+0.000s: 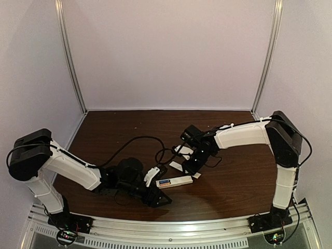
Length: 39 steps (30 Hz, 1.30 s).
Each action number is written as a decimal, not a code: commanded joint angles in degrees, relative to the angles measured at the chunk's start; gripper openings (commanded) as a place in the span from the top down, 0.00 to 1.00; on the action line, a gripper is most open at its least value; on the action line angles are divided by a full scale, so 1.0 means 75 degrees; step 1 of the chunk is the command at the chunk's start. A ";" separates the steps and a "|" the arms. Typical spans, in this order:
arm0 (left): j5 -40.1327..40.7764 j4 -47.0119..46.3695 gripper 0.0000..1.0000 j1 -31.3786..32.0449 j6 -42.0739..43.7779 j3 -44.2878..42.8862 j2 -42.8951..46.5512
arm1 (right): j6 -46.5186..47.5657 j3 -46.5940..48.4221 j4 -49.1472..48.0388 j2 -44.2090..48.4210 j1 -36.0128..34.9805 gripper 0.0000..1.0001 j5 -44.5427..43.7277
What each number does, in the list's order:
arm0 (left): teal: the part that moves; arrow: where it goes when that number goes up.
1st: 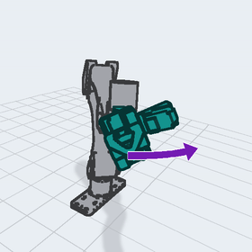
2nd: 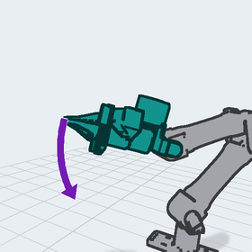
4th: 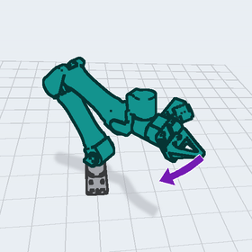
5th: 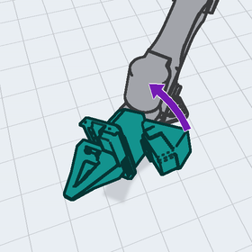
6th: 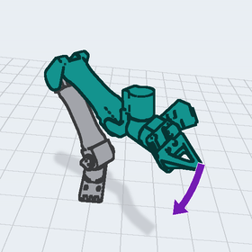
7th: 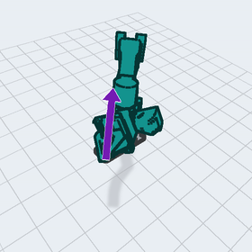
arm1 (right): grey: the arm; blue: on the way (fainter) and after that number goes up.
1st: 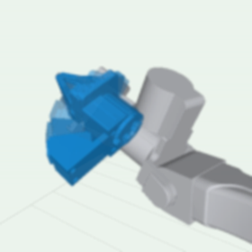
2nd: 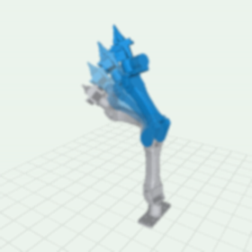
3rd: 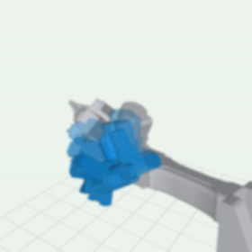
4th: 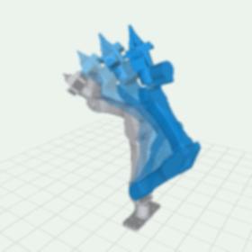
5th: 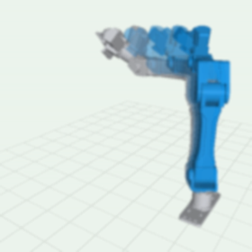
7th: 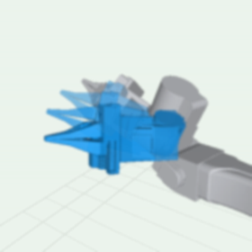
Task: Load the batteries into the remote control
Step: Adjust the remote control without the battery cover at the center of the board, then place the battery cover on the remote control without the battery cover.
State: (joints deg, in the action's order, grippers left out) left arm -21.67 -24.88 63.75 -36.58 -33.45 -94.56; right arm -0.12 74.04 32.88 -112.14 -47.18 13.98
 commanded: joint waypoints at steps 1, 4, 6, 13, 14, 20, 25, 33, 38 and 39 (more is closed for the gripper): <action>0.0345 -0.0094 0.24 -0.0284 0.0246 -0.0177 -0.0044 | 0.0016 -0.0489 0.0218 0.0295 0.0032 0.91 0.0204; 0.0341 0.0005 0.24 -0.0374 0.0397 -0.0253 -0.0058 | -0.0245 -0.0672 0.0141 0.0468 0.0033 0.91 0.0246; 0.0399 0.0101 0.23 -0.0421 0.0434 -0.0301 -0.0051 | -0.0254 -0.0712 0.0137 0.0544 0.0022 0.91 0.0432; 0.0324 -0.0005 0.23 -0.1047 0.0370 -0.0211 0.0069 | -0.0259 -0.0907 0.0172 0.0876 0.0000 0.91 0.0875; 0.0328 0.0050 0.23 -0.1049 0.0420 -0.0256 0.0061 | -0.0254 -0.0917 0.0205 0.0914 -0.0002 0.91 0.0891; 0.0265 -0.0039 0.21 -0.1111 0.0466 -0.0233 0.0068 | -0.0311 -0.0994 0.0204 0.1142 -0.0003 0.91 0.1046; 0.0419 -0.0340 0.08 -0.1246 0.0250 0.0168 0.0813 | -0.0310 -0.1172 -0.0155 0.1622 -0.0008 0.91 0.0912; 0.1914 0.0118 0.02 -0.1547 -0.0314 0.1285 0.2996 | 0.0458 -0.1302 -0.0735 0.2074 -0.0581 0.88 0.0170; 0.3223 0.0686 0.03 -0.1742 -0.0993 0.1903 0.4391 | 0.0806 -0.1282 -0.0890 0.1717 -0.0934 0.84 -0.0190; 0.3479 0.0837 0.03 -0.1754 -0.1161 0.1986 0.4617 | 0.0853 -0.1265 -0.0895 0.1663 -0.1026 0.84 -0.0254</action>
State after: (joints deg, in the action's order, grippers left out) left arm -6.00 -22.00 51.40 -40.12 -21.30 -65.43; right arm 3.22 64.34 27.62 -97.62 -52.97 16.27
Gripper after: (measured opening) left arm 0.975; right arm 0.304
